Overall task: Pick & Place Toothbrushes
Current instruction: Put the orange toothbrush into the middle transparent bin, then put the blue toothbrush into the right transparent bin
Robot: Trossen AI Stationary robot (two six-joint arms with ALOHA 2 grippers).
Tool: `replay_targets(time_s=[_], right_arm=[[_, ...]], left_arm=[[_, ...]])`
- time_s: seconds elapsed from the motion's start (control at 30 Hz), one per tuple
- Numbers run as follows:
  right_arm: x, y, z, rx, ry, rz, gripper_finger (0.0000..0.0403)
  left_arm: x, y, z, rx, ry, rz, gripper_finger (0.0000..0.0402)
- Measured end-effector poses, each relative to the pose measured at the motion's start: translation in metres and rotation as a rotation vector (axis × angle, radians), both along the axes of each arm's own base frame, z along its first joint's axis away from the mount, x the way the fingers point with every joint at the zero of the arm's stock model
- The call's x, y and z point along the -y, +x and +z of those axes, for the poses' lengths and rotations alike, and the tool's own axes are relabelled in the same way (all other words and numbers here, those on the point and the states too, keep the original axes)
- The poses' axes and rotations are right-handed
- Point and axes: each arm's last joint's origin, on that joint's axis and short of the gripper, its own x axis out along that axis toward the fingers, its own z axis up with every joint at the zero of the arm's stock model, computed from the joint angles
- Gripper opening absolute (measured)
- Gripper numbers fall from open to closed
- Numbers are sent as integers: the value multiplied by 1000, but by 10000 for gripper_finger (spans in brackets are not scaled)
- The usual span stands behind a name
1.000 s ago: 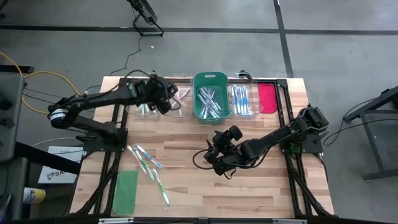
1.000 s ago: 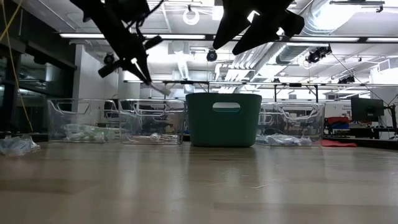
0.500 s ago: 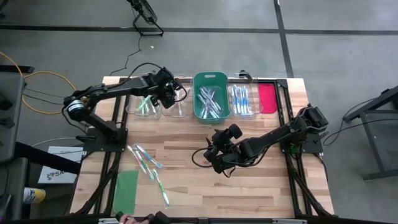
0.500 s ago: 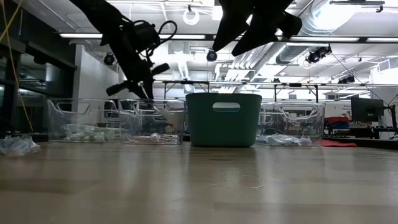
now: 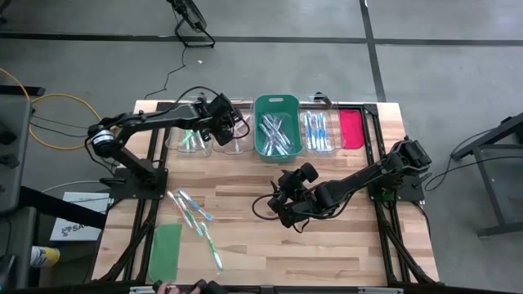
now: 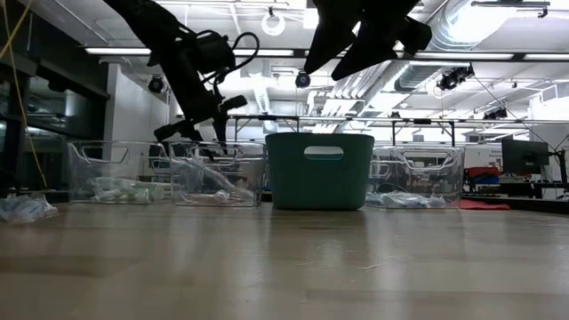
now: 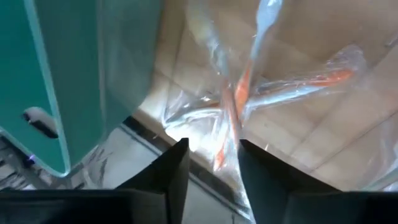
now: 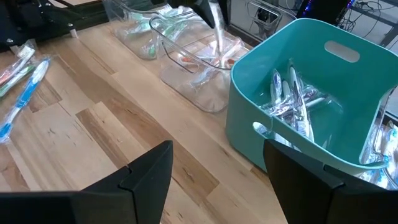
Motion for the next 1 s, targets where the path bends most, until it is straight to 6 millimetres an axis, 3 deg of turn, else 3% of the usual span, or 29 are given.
replay_targets(time_s=[0.17,0.3,0.5,0.63,0.83,1.0], right_arm=[[0,0,0,-1,3,3,244],[0,0,0,-2,5,4,244],[-3,-2,0,-7,4,11,244],[-7,-3,-1,-8,4,22,244],[-8,-3,0,-5,2,22,244],[-8,-3,0,4,5,22,244]], left_arm=[[10,1,10,45,15,38,167],[26,-2,26,128,-2,94,173],[69,-21,52,249,-174,236,157],[103,-45,64,256,-332,351,144],[148,-75,67,155,-568,379,125],[179,-84,54,71,-632,348,116]])
